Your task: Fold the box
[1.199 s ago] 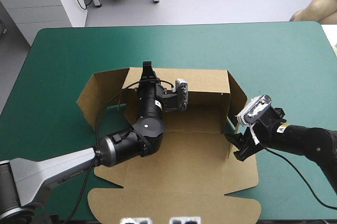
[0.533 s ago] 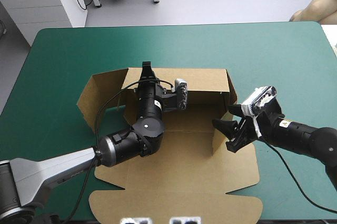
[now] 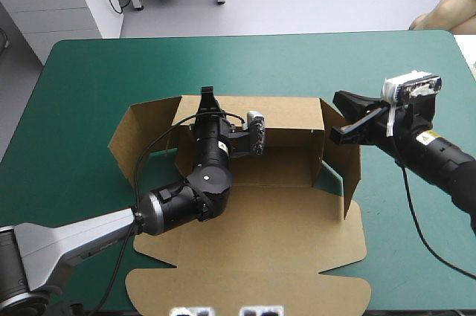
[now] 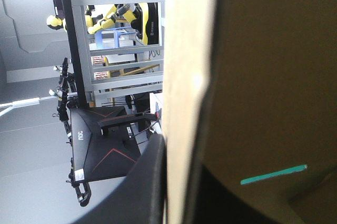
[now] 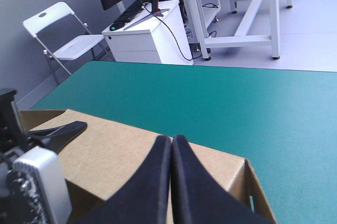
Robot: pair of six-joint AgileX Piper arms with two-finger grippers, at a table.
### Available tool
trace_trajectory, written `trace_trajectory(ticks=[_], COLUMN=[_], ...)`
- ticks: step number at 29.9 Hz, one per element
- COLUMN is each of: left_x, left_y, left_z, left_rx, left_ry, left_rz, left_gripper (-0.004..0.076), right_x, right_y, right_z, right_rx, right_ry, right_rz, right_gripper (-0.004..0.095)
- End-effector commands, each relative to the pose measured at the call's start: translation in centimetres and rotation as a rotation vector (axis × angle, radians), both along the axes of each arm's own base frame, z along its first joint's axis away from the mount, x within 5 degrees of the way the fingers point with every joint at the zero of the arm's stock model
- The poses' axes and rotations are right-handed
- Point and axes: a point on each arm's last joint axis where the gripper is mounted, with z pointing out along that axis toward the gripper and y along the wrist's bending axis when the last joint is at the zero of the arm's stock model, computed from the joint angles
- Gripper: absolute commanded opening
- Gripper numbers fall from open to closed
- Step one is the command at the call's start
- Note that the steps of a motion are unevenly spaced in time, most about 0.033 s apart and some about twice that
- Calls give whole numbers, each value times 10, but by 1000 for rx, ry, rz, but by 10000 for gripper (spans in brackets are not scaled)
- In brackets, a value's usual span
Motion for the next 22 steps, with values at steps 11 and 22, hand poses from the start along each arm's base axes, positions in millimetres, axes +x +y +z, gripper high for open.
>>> trace_trajectory(ticks=[11, 22], left_x=[-2, -2], left_y=[5, 5], left_z=[25, 25], left_rx=[-41, -41], left_ry=[-85, -85], left_rz=[5, 5], left_gripper=[-8, -8], right_x=[104, 163], right_y=[-7, -10], right_z=[47, 16], right_rx=[-273, -533], right_ry=[278, 510], right_rz=[-247, -309], right_gripper=[-18, -18])
